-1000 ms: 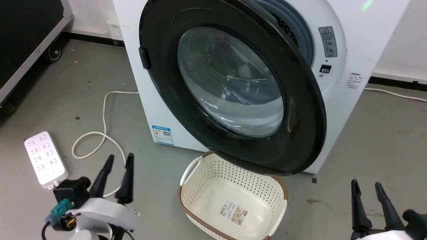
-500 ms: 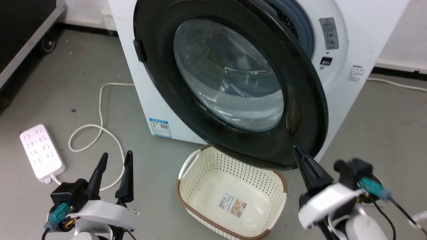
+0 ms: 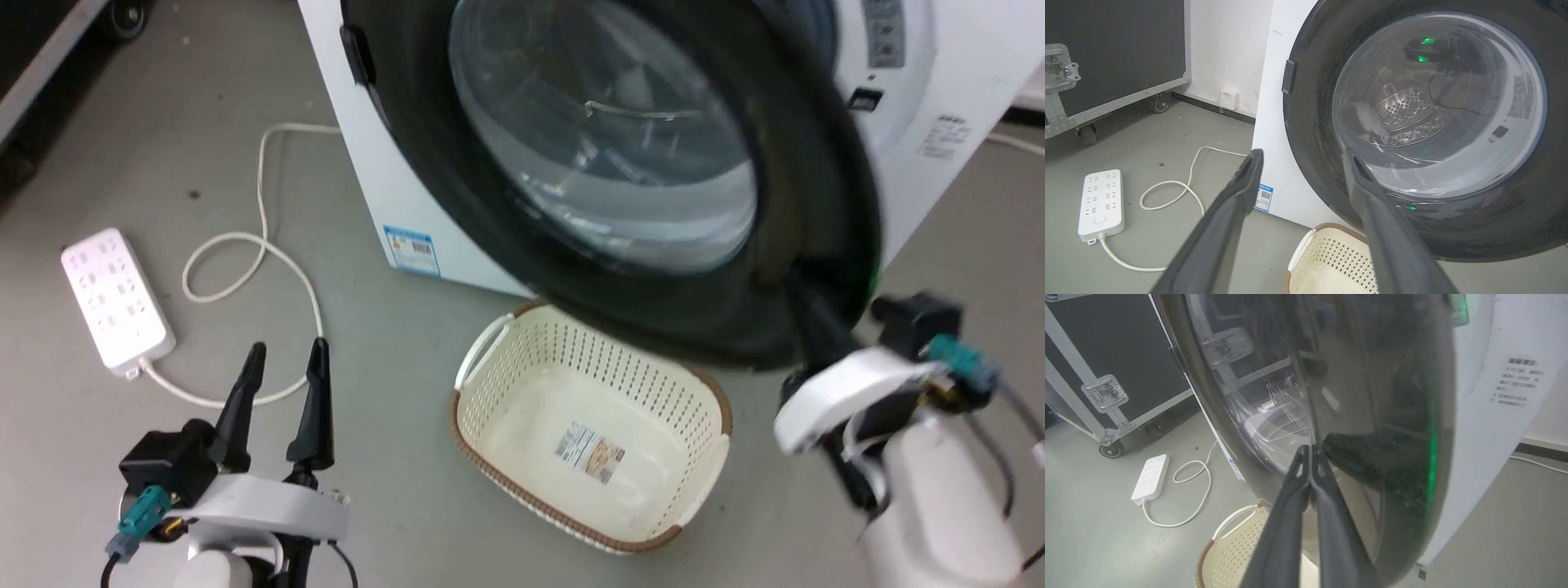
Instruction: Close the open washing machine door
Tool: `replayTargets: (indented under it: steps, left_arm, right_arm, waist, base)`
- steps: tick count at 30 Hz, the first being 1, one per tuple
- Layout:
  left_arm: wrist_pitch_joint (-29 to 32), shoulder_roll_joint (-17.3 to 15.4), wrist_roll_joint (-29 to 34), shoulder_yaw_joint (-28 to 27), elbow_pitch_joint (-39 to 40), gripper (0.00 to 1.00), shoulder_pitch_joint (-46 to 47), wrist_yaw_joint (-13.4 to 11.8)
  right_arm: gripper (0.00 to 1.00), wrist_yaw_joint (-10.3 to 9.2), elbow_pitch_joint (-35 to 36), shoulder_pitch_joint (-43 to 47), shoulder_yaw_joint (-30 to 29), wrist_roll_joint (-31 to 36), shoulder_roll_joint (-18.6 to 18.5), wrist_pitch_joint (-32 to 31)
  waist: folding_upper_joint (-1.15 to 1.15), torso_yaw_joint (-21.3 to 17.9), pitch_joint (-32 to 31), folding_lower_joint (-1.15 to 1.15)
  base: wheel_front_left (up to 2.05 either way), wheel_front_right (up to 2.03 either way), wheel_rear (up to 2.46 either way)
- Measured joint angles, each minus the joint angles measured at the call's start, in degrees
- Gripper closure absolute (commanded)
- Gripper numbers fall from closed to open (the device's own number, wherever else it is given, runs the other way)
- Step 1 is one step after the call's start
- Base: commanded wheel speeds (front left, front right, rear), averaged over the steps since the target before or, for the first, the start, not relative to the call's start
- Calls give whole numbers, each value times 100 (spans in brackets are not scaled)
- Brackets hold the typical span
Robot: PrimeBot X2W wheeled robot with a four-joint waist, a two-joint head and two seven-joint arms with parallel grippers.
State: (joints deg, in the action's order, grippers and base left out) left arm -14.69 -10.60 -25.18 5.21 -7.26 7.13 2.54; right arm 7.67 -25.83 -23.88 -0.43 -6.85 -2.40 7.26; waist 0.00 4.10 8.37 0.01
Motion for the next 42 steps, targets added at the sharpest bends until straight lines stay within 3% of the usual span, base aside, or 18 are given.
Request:
replayTargets:
  steps: [17, 26, 33, 36, 42]
  left_arm:
    - [-1, 342, 420, -312, 142, 0, 651, 337]
    - [0, 397, 687, -508, 125, 0, 676, 420]
    - [0, 322, 853, -619, 21, 0, 589, 428]
    - [0, 268, 980, -591, -74, 0, 435, 452]
    - [1, 243, 1149, -503, -357, 0, 305, 410]
  right_arm:
    - [100, -12, -945, -2237, -1730, 966, -253, 304]
    - [100, -13, -1087, -2471, -2262, 1017, -213, 700]
    - [100, -14, -45, -1593, -1960, 669, -104, 749]
    - [100, -14, 545, -612, -1524, 587, -81, 749]
    - [100, -14, 867, 541, -971, 719, -66, 748]
  waist:
    - [0, 308, 1163, 1]
    - [0, 120, 1054, 0]
    - [0, -193, 486, -2]
    - [0, -431, 99, -3]
    - [0, -672, -401, -3]
  base:
    - [0, 0, 0]
    - [0, 0, 0]
    - [0, 0, 0]
    - [0, 0, 0]
    - [0, 0, 0]
